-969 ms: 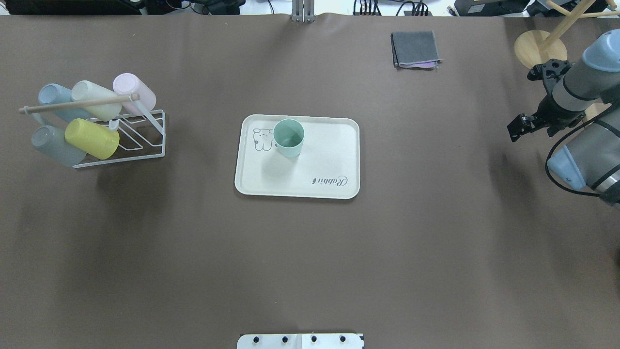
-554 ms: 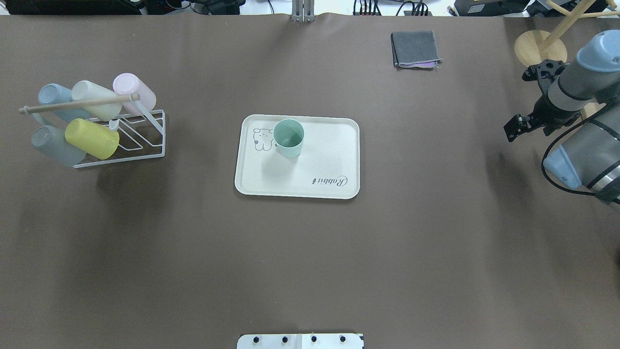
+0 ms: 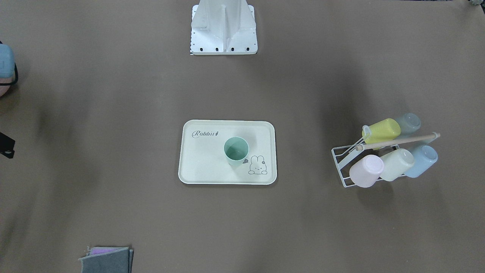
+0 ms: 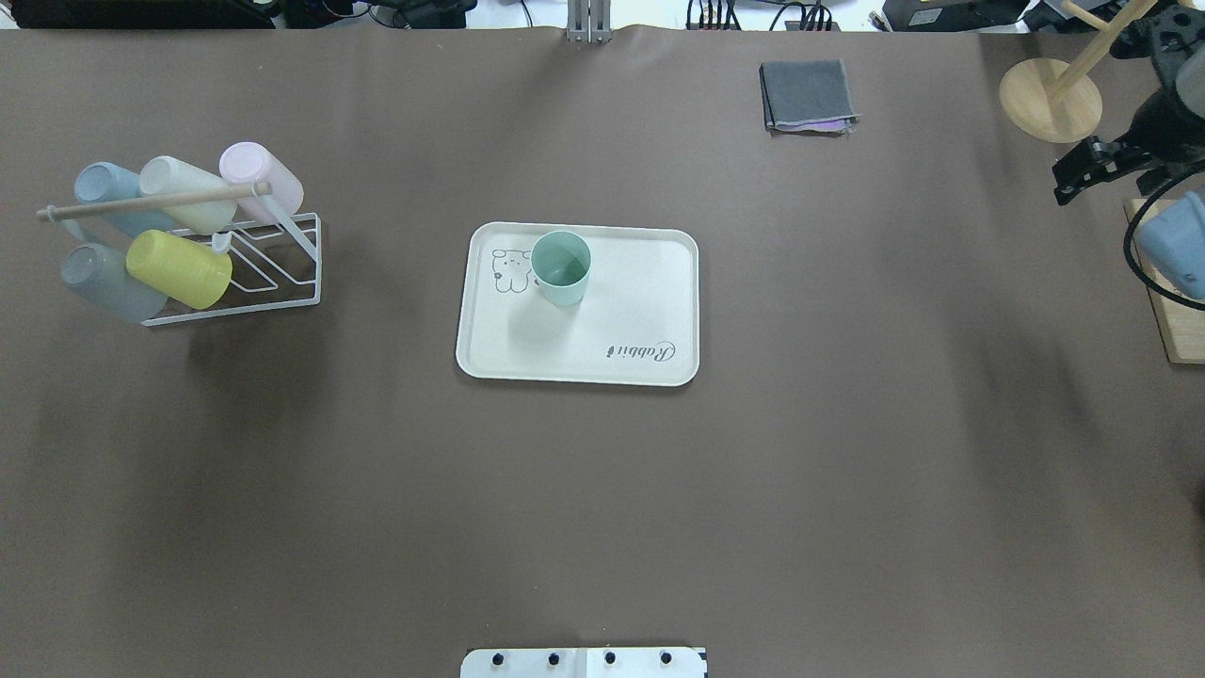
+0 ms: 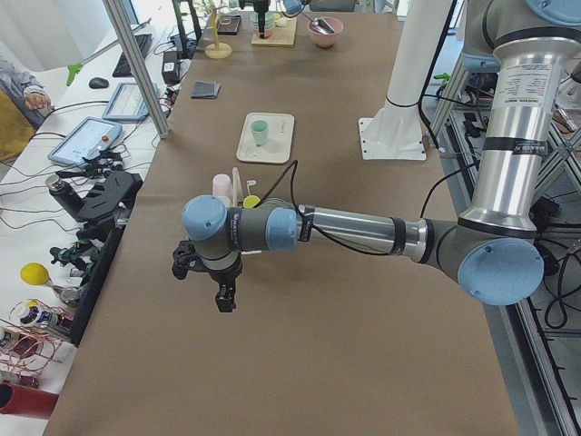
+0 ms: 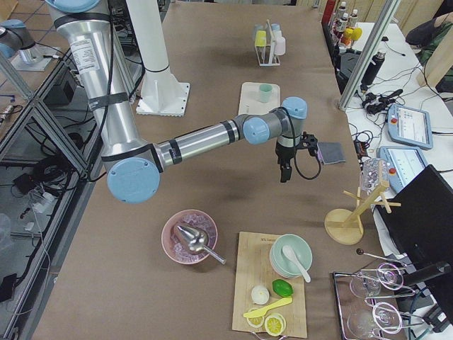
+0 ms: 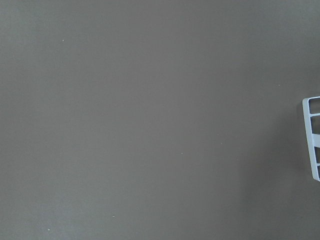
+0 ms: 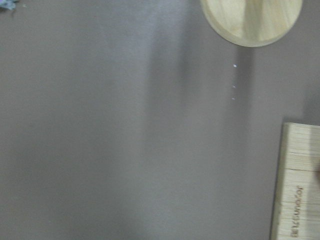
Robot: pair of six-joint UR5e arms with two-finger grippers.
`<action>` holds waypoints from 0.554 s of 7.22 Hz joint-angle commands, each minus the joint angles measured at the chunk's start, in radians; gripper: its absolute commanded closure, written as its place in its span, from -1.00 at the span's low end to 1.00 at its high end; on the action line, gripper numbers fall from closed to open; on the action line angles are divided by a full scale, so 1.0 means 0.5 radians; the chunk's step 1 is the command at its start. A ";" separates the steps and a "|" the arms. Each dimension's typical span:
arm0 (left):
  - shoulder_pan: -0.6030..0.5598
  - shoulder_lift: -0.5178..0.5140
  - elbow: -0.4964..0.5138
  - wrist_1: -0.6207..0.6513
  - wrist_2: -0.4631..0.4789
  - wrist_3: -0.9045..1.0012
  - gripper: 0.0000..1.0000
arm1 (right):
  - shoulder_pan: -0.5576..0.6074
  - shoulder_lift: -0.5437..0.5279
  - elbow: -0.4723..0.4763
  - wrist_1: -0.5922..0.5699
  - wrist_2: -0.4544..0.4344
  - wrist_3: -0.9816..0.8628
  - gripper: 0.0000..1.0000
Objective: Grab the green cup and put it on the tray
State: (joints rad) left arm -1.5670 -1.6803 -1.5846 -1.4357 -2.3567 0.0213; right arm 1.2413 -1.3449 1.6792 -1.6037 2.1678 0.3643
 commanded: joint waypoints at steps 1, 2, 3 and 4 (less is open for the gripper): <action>-0.001 0.004 0.000 0.000 0.001 0.000 -0.98 | 0.262 -0.215 0.032 -0.020 0.002 -0.331 -1.00; -0.001 0.004 0.000 0.000 0.001 0.000 -0.98 | 0.379 -0.282 0.035 -0.020 0.045 -0.445 -1.00; 0.002 0.004 0.000 0.000 0.001 0.000 -0.98 | 0.459 -0.359 0.029 -0.020 0.152 -0.452 -1.00; 0.002 0.007 0.000 -0.003 0.001 0.000 -0.98 | 0.545 -0.421 0.029 -0.017 0.171 -0.455 -1.00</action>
State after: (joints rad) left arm -1.5669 -1.6778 -1.5846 -1.4362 -2.3562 0.0215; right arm 1.4565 -1.5119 1.6944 -1.6134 2.2257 0.1506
